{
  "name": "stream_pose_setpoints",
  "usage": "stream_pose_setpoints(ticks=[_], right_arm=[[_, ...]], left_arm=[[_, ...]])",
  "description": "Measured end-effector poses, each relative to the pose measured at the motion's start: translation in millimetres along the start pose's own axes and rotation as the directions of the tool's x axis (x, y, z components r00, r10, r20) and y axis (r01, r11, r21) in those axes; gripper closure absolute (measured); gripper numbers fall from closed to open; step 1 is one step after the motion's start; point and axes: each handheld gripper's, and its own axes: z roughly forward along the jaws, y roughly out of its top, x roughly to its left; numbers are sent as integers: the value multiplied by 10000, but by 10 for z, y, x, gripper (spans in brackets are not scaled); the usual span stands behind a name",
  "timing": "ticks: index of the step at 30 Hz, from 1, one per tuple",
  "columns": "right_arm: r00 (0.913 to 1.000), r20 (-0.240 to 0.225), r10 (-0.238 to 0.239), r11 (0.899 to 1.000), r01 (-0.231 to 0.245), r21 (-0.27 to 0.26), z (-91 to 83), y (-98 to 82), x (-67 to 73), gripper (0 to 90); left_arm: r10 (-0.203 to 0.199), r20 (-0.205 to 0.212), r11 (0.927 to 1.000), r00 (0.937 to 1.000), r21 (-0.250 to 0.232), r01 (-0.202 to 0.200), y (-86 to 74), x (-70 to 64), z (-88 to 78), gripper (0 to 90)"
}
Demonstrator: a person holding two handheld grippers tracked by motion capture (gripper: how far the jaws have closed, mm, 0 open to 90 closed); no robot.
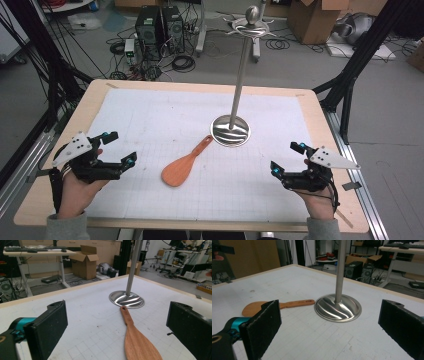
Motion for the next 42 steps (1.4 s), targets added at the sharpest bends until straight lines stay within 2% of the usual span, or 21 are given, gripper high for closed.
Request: stream_pose_setpoints(ticks=[15, 21, 22, 23, 24, 26, 29, 33, 34, 35, 36, 38, 39, 41, 42], right_arm=[[9997, -141, 202, 9991, -197, 375, 109, -104, -46, 37], [9977, -640, 229, 9984, -195, 534, 174, -85, 3, 71], [9953, -960, 143, 9977, -78, 670, 196, -61, 31, 147], [9953, -960, 143, 9977, -78, 670, 196, -61, 31, 147], [9910, -1329, 175, 9973, -79, 728, 231, -32, 67, 157], [9879, -1531, 265, 9965, -139, 825, 262, -16, 87, 191], [9843, -1752, 235, 9958, -75, 914, 335, 8, 112, 279], [9803, -1903, 533, 9942, -342, 1023, 444, 31, 95, 322], [9789, -1912, 724, 9935, -539, 1003, 508, 56, 82, 372], [9789, -1912, 724, 9935, -539, 1003, 508, 56, 82, 372], [9783, -1958, 683, 9940, -501, 968, 547, 81, 87, 429], [9781, -1967, 676, 9941, -493, 966, 565, 94, 94, 453], [9792, -1981, 437, 9946, -240, 1006, 619, 127, 108, 524], [9800, -1964, 331, 9947, -131, 1021, 645, 139, 121, 542], [9817, -1894, 213, 9952, -27, 983, 699, 153, 142, 574]], left_arm=[[-256, 80, 9997, 9996, 23, 256, -18, 30, 49, 39], [-240, 222, 9997, 9995, -3, 240, -5, 16, 42, 39], [-215, 255, 9998, 9994, 44, 214, -8, 11, 43, 40], [-215, 255, 9998, 9994, 44, 214, -8, 11, 43, 39], [-402, 444, 9992, 9982, 21, 402, -7, 7, 41, 40], [-610, 683, 9980, 9958, -145, 621, 4, -1, 35, 39], [-538, 715, 9985, 9960, -104, 546, 15, -17, 44, 40], [-530, 754, 9985, 9957, -66, 537, 15, -28, 47, 40], [-505, 696, 9987, 9963, -19, 508, 12, -32, 47, 40], [-505, 696, 9987, 9963, -19, 508, 12, -32, 47, 40], [-544, 692, 9985, 9961, -10, 546, 7, -30, 46, 40], [-561, 691, 9984, 9960, -4, 563, 2, -26, 41, 40], [-655, 741, 9978, 9951, -26, 659, 0, -22, 38, 40], [-735, 799, 9973, 9941, -21, 739, 3, -22, 35, 40], [-844, 975, 9964, 9917, -25, 850, 17, -29, 29, 40]])
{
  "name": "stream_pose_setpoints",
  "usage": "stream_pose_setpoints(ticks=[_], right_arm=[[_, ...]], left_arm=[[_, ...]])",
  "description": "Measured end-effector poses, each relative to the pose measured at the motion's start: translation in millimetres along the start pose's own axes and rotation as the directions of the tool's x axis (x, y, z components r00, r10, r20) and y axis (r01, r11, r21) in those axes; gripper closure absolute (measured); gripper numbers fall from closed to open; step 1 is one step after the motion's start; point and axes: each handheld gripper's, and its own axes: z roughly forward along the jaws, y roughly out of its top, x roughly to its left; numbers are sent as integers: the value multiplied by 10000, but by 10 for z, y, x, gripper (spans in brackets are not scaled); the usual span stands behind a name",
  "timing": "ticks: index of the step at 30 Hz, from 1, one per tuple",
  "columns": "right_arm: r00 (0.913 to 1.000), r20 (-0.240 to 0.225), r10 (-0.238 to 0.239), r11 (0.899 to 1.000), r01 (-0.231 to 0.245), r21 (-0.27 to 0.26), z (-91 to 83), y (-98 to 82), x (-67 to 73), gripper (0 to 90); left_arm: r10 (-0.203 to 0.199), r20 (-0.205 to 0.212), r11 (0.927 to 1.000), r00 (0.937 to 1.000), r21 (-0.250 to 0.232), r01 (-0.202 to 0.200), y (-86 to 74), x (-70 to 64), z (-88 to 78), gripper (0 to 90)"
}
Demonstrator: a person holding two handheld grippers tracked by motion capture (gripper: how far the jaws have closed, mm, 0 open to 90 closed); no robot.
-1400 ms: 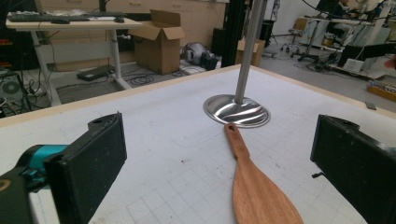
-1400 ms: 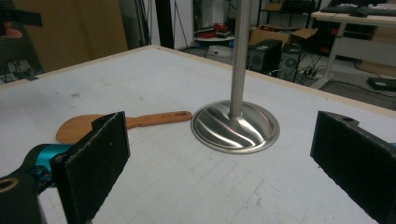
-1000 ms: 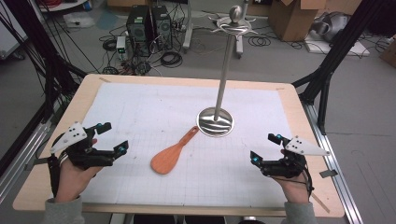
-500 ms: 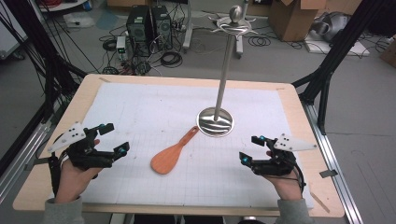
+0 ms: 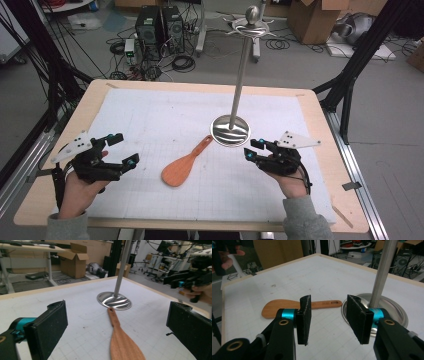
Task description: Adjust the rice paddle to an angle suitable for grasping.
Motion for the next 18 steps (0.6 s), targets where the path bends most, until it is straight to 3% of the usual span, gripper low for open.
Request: stream_pose_setpoints(ticks=[5, 6, 10, 18], right_arm=[[10000, 21, 35, 10000, -35, -82, 106, 23, 11, 686], [10000, 15, -20, 10000, 20, 8, 162, 33, 19, 756], [9997, -233, -92, 9999, 94, 77, 280, 46, 31, 857], [9979, -630, -162, 9997, 174, 177, 515, 57, 57, 892]], left_arm=[[101, -144, 9999, 9998, 130, -99, 1, -1, -9, 40], [101, -218, 9997, 9997, 209, -96, -8, 12, -16, 40], [120, -235, 9995, 9997, 303, -112, -20, 22, -22, 40], [132, -432, 9993, 9990, 342, -117, -42, 51, -58, 40]])
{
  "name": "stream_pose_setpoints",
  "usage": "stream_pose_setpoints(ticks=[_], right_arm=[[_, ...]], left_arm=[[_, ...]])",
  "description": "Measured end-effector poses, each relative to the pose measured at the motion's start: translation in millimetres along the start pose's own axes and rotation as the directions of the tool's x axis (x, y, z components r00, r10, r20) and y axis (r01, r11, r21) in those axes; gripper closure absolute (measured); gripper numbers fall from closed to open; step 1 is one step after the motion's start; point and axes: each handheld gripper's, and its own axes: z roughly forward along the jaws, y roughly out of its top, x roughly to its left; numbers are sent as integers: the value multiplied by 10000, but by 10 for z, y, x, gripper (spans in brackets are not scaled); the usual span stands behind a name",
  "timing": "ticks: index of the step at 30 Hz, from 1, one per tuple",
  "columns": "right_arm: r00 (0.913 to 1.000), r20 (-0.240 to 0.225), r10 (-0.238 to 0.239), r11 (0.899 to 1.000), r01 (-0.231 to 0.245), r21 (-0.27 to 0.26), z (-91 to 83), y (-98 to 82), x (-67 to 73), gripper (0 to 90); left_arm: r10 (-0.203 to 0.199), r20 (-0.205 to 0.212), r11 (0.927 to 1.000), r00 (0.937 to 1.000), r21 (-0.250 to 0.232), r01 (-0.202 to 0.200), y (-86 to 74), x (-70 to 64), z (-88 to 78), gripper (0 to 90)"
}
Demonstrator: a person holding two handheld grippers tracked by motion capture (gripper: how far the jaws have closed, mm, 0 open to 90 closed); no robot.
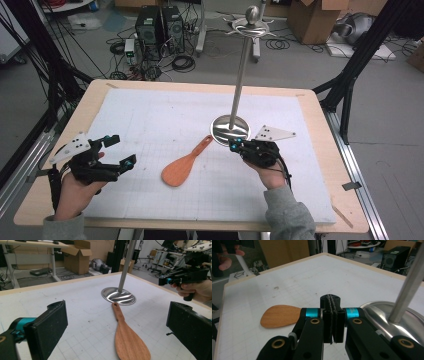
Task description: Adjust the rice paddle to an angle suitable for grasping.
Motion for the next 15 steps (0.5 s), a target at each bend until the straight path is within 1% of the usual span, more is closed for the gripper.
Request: stream_pose_setpoints(ticks=[1, 2, 3, 4, 5, 6, 8, 9, 10, 12, 13, 15], right_arm=[[10000, 0, 0, 10000, 0, 0, 0, 0, 0, 892], [9999, -109, -126, 9999, 127, 110, 72, 7, 11, 892], [9999, -109, -126, 9999, 127, 110, 72, 7, 11, 892], [9996, -208, -213, 9996, 216, 156, 126, 11, 15, 892], [9993, -254, -271, 9995, 276, 176, 156, 13, 14, 891], [9992, -326, -243, 9995, 250, 214, 185, 15, 14, 891], [9990, -414, -192, 9994, 203, 264, 242, 20, 11, 891], [9990, -414, -192, 9994, 203, 264, 242, 20, 11, 891], [9990, -441, -63, 9993, 78, 353, 309, 24, 1, 892], [9988, -493, 17, 9990, 5, 458, 363, 21, -2, 891], [9984, -570, 45, 9989, -18, 467, 396, 19, 2, 891], [9983, -574, 16, 9985, 15, 544, 465, 19, 15, 892]], left_arm=[[-11, -22, 10000, 10000, -7, 11, -4, 4, -5, 40], [-60, 74, 10000, 10000, 51, 60, -9, 6, -11, 39], [-60, 74, 10000, 10000, 51, 60, -9, 6, -11, 40], [55, 142, 9999, 9999, 101, -56, 5, -15, -17, 40], [87, 183, 9999, 9998, 63, -88, 10, -24, -19, 40], [119, 204, 9999, 9997, 66, -120, 12, -25, -21, 40], [126, 112, 9999, 9999, 103, -127, 4, -22, -18, 40], [126, 112, 9999, 9999, 103, -127, 4, -22, -18, 40], [81, 49, 9998, 10000, 182, -82, -9, -10, -20, 40], [86, 21, 9998, 10000, 184, -86, -12, -5, -23, 40], [96, 3, 9999, 10000, 136, -96, -10, -7, -28, 39], [97, 12, 9999, 10000, 114, -97, -7, -6, -37, 40]])
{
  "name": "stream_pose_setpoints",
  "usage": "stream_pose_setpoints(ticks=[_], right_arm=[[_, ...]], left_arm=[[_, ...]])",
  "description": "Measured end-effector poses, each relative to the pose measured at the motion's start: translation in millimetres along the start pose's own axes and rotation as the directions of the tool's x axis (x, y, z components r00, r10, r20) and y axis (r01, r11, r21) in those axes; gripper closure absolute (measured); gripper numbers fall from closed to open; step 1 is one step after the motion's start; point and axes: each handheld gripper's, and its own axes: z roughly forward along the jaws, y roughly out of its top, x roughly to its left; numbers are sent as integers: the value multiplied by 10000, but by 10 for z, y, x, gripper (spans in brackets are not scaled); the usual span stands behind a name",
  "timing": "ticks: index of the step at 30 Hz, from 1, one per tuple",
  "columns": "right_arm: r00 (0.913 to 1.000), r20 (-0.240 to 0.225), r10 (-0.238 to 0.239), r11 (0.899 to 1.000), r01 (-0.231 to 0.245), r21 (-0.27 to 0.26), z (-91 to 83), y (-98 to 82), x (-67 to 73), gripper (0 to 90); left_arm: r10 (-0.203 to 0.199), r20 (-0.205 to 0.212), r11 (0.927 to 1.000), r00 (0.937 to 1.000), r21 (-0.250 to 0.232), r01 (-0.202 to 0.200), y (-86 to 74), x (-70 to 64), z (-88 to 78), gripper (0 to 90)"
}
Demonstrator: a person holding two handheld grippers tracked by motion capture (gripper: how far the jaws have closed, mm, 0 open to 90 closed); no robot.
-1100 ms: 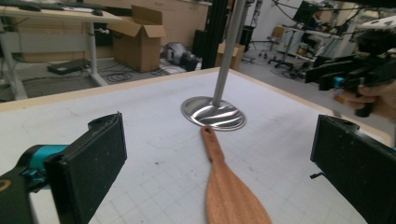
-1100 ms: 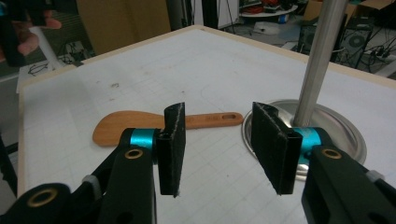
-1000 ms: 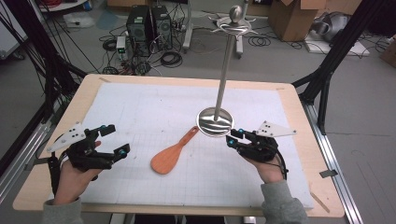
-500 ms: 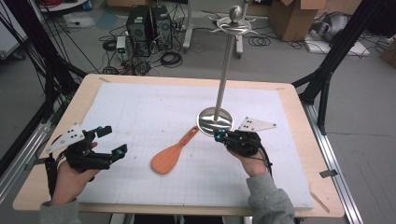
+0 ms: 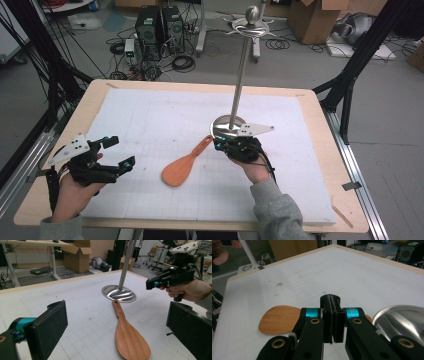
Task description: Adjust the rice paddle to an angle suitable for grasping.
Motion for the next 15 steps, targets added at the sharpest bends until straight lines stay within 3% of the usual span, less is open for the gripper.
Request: stream_pose_setpoints(ticks=[15], right_arm=[[9981, -470, -406, 9925, 458, 1135, 536, -38, 73, 892]], left_arm=[[-8, -147, 10000, 9999, 17, 8, -14, 29, -51, 40]])
